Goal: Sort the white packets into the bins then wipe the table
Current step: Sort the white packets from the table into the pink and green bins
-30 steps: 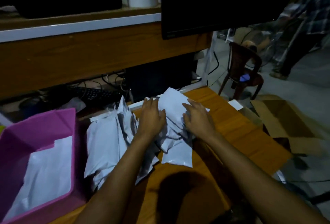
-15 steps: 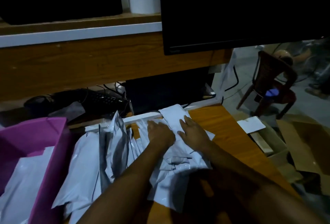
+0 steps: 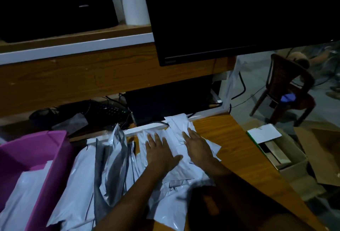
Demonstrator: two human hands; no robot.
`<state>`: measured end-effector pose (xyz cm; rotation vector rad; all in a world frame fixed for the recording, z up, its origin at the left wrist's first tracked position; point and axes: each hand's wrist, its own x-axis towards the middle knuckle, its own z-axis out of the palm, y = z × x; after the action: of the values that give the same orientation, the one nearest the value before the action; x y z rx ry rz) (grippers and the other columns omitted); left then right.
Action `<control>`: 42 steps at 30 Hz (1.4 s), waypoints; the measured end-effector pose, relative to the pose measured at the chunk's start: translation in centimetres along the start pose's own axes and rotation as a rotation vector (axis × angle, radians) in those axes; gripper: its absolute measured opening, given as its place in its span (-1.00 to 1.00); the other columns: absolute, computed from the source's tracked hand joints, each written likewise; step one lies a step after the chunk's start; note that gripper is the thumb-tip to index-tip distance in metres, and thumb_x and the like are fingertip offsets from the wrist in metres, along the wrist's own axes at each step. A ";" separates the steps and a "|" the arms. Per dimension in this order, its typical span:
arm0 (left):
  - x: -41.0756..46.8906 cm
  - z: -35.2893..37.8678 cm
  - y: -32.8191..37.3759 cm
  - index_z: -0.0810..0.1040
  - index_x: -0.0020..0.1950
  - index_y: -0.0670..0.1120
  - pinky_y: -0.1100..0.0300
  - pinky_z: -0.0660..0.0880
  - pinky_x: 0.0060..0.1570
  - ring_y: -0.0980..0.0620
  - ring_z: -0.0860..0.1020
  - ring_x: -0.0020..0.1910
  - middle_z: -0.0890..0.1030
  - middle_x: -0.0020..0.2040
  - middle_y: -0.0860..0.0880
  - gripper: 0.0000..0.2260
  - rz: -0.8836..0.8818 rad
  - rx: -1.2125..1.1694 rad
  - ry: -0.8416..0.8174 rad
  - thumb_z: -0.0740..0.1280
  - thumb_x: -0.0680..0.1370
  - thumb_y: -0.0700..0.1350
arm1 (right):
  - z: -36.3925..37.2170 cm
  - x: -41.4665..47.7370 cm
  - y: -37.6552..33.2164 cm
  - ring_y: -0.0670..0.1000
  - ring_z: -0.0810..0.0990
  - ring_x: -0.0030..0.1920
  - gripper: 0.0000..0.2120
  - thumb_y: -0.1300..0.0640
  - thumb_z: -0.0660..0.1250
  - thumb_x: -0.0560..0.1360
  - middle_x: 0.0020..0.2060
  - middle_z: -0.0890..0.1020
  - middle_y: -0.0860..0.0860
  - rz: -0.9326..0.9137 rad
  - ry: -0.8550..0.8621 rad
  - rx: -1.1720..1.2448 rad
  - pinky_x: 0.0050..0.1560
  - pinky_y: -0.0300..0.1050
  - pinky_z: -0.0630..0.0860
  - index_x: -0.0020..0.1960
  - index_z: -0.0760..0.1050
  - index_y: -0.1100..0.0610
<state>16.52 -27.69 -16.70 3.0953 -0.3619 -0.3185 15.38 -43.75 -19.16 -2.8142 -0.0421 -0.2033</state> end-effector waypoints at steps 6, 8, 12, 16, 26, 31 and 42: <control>-0.5 -0.8 -1.3 0.02 0.54 -0.25 -0.26 -0.09 0.45 -0.43 -0.15 0.49 -0.05 0.55 -0.30 -0.24 0.120 0.012 0.001 0.11 0.57 0.27 | -1.5 0.1 -0.2 0.27 0.60 0.17 -0.46 0.37 0.56 0.26 0.20 0.56 0.30 0.133 0.008 0.053 0.14 0.15 0.55 0.22 0.54 0.32; -0.7 -1.4 -1.7 0.06 0.53 -0.25 -0.27 -0.05 0.43 -0.44 -0.11 0.48 -0.02 0.56 -0.27 -0.27 0.147 -0.034 0.004 0.11 0.59 0.25 | -3.0 -0.6 -1.3 0.27 0.53 0.27 -0.47 0.37 0.50 0.34 0.29 0.50 0.30 0.139 0.094 0.044 0.25 0.13 0.48 0.29 0.48 0.33; -1.0 -1.9 -2.9 0.20 0.47 -0.23 -0.24 0.06 0.44 -0.39 0.06 0.48 0.16 0.52 -0.23 -0.32 0.202 -0.153 0.081 0.20 0.55 0.23 | -5.6 -2.7 -3.6 0.13 0.20 0.51 -0.51 0.25 0.22 0.60 0.50 0.22 0.18 0.148 0.162 0.009 0.48 -0.07 0.16 0.50 0.21 0.23; -1.3 -1.7 -4.3 0.33 0.39 -0.16 -0.15 0.06 0.47 -0.28 0.24 0.45 0.36 0.44 -0.18 -0.38 0.265 -0.200 0.231 0.25 0.50 0.24 | -7.1 -5.1 -6.3 0.10 0.14 0.52 -0.52 0.20 0.15 0.64 0.53 0.17 0.15 0.198 0.204 0.002 0.48 -0.12 0.14 0.52 0.16 0.21; -12.7 -7.2 -7.8 0.21 0.50 -0.14 -0.08 0.10 0.49 -0.13 -0.13 0.55 0.19 0.55 -0.07 -0.36 0.398 -0.418 0.501 0.28 0.55 0.17 | -10.9 -12.9 -15.5 0.09 0.21 0.50 -0.57 0.13 0.13 0.65 0.50 0.26 0.12 0.265 0.439 0.109 0.42 -0.03 0.29 0.49 0.25 0.17; -21.6 -8.6 -11.5 0.25 0.47 -0.05 -0.08 0.18 0.47 -0.04 -0.18 0.55 0.18 0.55 0.00 -0.41 0.370 -0.471 0.634 0.34 0.53 0.14 | -11.3 -18.8 -20.7 0.18 0.34 0.44 -0.60 0.15 0.19 0.61 0.43 0.37 0.19 0.167 0.597 0.233 0.35 0.08 0.40 0.43 0.35 0.23; -35.8 -6.6 -25.2 0.31 0.47 -0.14 0.00 0.18 0.43 -0.01 -0.13 0.57 0.21 0.54 -0.01 -0.35 0.214 -0.467 0.699 0.39 0.48 0.12 | -6.9 -26.7 -35.4 0.14 0.35 0.44 -0.55 0.02 0.07 0.60 0.45 0.36 0.12 -0.019 0.499 0.391 0.34 0.05 0.41 0.44 0.34 0.15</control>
<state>-10.51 4.90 -3.86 2.4649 -0.4902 0.5813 -13.84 -12.55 -5.50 -2.3051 0.0055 -0.8003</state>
